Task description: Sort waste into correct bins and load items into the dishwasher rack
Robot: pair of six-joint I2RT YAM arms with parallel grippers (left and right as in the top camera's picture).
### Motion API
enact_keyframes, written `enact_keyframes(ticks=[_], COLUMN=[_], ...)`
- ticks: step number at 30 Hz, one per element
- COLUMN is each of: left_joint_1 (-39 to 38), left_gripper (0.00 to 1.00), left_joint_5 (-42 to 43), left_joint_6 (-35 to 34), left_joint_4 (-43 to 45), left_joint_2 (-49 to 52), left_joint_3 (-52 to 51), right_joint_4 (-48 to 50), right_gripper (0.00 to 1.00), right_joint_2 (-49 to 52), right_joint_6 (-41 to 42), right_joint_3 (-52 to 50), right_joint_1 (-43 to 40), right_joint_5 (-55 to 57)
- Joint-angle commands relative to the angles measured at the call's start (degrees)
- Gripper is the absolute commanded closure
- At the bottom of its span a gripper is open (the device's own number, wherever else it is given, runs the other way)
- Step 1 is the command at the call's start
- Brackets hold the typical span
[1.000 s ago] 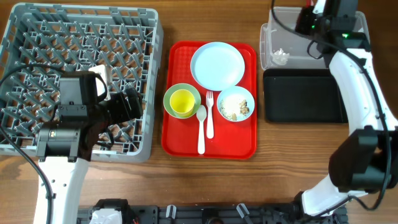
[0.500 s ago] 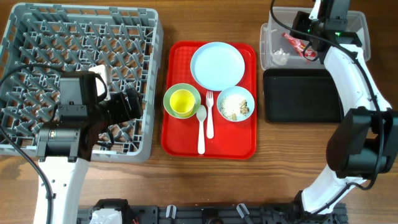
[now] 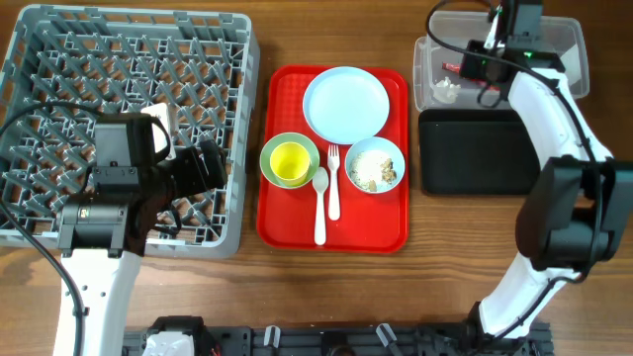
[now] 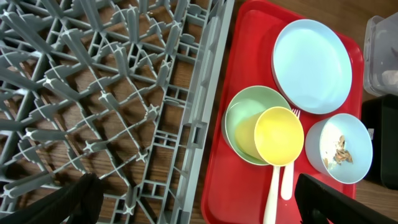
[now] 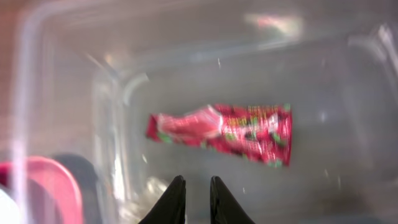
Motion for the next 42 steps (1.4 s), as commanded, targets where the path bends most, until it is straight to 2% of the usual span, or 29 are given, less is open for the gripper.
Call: enact_keyframes(ticks=[1, 12, 20, 26, 32, 36, 42], left_joint_1=[-0.26, -0.26, -0.26, -0.26, -0.26, -0.26, -0.26], left_gripper=[0.00, 0.00, 0.00, 0.00, 0.00, 0.00, 0.00], left_joint_5=[0.68, 0.68, 0.68, 0.68, 0.68, 0.68, 0.70], left_joint_6=[-0.72, -0.72, -0.72, -0.72, -0.72, -0.72, -0.72], left_joint_4=[-0.07, -0.07, -0.07, -0.07, -0.07, -0.24, -0.26], left_joint_2=[0.02, 0.02, 0.02, 0.02, 0.02, 0.02, 0.02], left_joint_3=[0.98, 0.98, 0.98, 0.98, 0.98, 0.98, 0.98], right_joint_4=[-2.10, -9.60, -11.10, -11.17, -13.00, -13.62, -8.00], right_gripper=[0.87, 0.92, 0.94, 0.88, 0.88, 0.84, 0.76], right_joint_2=[1.01, 0.98, -0.70, -3.37, -4.00, -4.11, -4.11], right_joint_6=[0.07, 0.07, 0.02, -0.15, -0.15, -0.17, -1.55], right_joint_3=[-0.22, -0.22, -0.17, -0.17, -0.17, -0.17, -0.17], right_joint_1=[-0.17, -0.26, -0.26, -0.26, -0.26, -0.26, -0.28], right_joint_5=[3.82, 4.85, 5.18, 7.48, 7.43, 7.45, 8.13])
